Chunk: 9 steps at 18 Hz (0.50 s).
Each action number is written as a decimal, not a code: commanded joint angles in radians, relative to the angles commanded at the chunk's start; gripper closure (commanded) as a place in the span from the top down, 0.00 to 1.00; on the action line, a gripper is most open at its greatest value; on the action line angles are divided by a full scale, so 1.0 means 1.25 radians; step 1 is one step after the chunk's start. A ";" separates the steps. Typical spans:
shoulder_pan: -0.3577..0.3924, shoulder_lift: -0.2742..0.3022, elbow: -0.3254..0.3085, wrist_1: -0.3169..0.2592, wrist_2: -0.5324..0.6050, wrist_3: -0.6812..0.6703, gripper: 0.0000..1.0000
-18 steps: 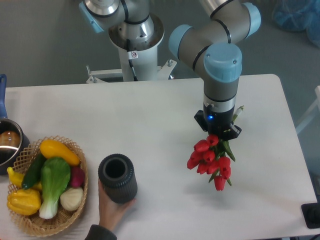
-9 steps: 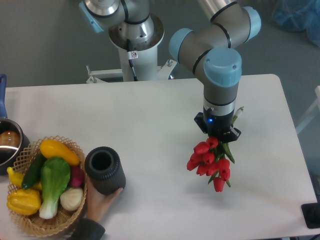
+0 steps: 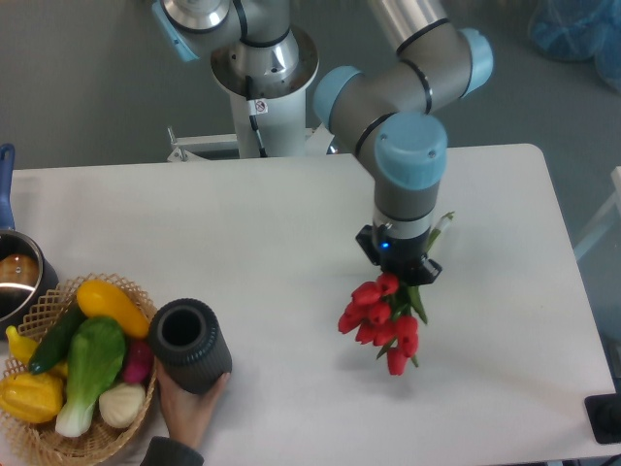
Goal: Place the flowers on the table
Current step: 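Move the held red tulips down and toward the black vase, lowering onto table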
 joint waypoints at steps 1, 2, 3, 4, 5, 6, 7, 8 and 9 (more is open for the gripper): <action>-0.009 -0.005 0.000 0.001 0.000 -0.005 0.14; -0.017 -0.012 0.000 0.002 -0.001 -0.006 0.23; -0.022 -0.020 0.000 0.006 -0.001 -0.005 0.33; -0.025 -0.020 0.000 0.005 -0.005 -0.006 0.39; -0.030 -0.018 0.000 0.004 -0.006 -0.006 0.45; -0.031 -0.017 0.000 0.002 -0.007 -0.007 0.49; -0.031 -0.017 0.000 0.002 -0.007 -0.014 0.51; -0.030 -0.017 0.000 0.002 -0.007 -0.017 0.59; -0.028 -0.018 0.000 0.002 -0.007 -0.017 0.67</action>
